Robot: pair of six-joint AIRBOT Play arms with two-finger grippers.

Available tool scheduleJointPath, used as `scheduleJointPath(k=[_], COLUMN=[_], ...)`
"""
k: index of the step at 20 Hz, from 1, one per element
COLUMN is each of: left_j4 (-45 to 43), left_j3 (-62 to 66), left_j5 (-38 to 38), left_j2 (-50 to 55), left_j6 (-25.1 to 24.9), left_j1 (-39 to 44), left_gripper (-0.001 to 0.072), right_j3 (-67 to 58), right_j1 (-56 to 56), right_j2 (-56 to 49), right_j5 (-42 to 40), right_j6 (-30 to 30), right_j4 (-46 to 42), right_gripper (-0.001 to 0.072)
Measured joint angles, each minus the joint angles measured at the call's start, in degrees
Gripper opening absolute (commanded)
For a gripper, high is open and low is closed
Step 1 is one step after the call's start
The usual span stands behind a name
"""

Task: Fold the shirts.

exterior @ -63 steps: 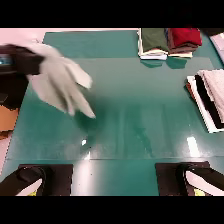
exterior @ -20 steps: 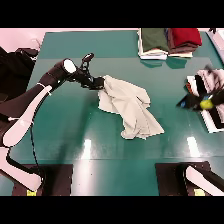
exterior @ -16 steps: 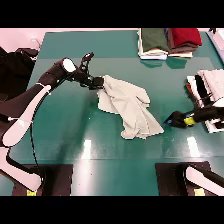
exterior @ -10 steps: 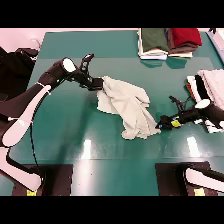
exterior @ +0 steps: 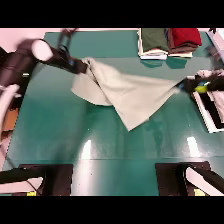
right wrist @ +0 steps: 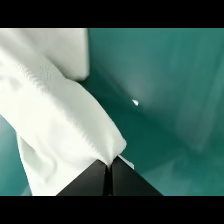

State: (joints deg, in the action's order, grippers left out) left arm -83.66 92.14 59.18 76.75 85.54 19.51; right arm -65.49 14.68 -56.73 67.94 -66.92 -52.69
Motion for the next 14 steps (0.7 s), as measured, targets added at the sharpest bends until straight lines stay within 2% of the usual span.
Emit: scheduleJointPath(k=[3,9,14], left_j4=[-4.5,-7.06,-5.18], left_j3=[2.58,8.46,11.04], left_j5=[-0.39,-2.8,-2.45], left_j2=[-10.4,-28.57,-35.32], left_j6=[0.07,0.11,0.11], left_j1=[-0.04,-0.04,-0.04], left_gripper=[0.0025,0.0025,0.0025], right_j3=[-9.81,-25.62,-37.88], right_j1=[3.15,8.33,12.96], right_j2=[5.11,11.04,9.68], right_j5=[0.0,-0.07,0.87], right_j6=[0.0,0.0,-0.83], right_j4=[0.13,0.26,0.28], right_gripper=[0.0021,0.0021,0.0021])
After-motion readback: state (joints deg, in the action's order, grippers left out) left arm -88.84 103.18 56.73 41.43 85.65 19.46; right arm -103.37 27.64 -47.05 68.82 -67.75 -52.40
